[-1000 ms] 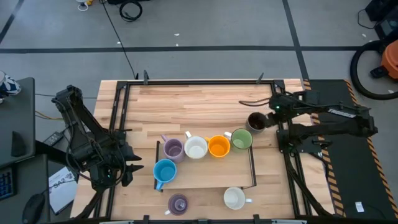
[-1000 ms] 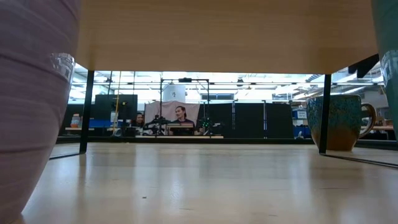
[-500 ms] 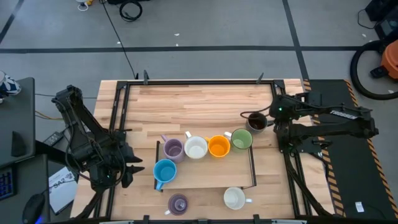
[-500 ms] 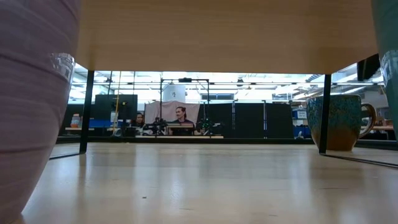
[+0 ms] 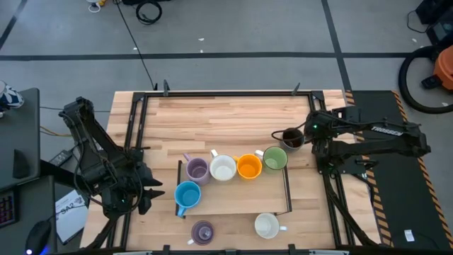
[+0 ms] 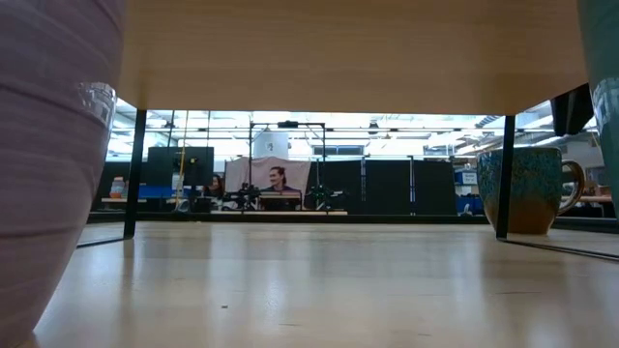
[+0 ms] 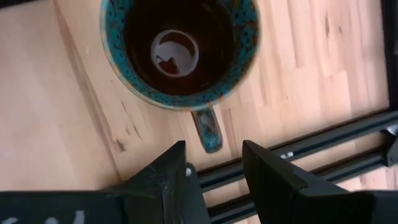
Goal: Place coffee mugs
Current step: Put the brown blue mug on the shelf
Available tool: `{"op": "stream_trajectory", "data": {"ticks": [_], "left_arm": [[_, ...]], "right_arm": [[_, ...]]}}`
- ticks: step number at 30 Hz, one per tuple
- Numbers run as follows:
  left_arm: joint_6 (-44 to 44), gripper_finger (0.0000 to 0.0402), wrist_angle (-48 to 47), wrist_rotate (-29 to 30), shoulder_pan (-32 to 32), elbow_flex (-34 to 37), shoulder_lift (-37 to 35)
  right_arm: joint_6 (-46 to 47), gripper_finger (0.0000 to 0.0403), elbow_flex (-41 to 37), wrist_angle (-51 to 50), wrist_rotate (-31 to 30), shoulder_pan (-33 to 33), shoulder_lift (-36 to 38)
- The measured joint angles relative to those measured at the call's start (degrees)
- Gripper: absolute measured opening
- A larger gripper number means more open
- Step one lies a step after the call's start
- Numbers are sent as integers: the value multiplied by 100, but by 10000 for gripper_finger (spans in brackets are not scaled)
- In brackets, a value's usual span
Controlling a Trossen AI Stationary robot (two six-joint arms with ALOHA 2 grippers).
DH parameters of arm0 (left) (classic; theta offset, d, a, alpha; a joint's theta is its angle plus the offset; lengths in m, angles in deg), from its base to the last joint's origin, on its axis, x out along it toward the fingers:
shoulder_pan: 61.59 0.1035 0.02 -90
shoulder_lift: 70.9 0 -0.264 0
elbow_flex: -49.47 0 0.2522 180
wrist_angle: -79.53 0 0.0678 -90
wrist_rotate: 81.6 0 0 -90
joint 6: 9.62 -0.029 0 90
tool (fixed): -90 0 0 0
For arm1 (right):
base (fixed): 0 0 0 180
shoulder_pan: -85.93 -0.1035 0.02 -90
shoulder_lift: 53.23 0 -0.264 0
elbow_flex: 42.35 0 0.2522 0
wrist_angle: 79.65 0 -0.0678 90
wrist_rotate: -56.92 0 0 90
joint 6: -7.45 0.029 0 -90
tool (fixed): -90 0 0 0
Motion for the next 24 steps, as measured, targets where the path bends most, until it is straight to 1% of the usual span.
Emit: {"op": "stream_trajectory", "data": {"ticks": [6,10,14,24], "left_arm": [[0,176,3,0,0,0,0],[-2,176,13,0,0,0,0],[-2,176,22,0,0,0,0],[-7,176,30,0,0,0,0]], "right_arm": [[-51,163,-2,113,-15,7,-351],[-261,163,-2,112,79,7,-613],[-400,163,-2,110,14,47,-830],[-712,163,-2,106,77,603,-1091]]}}
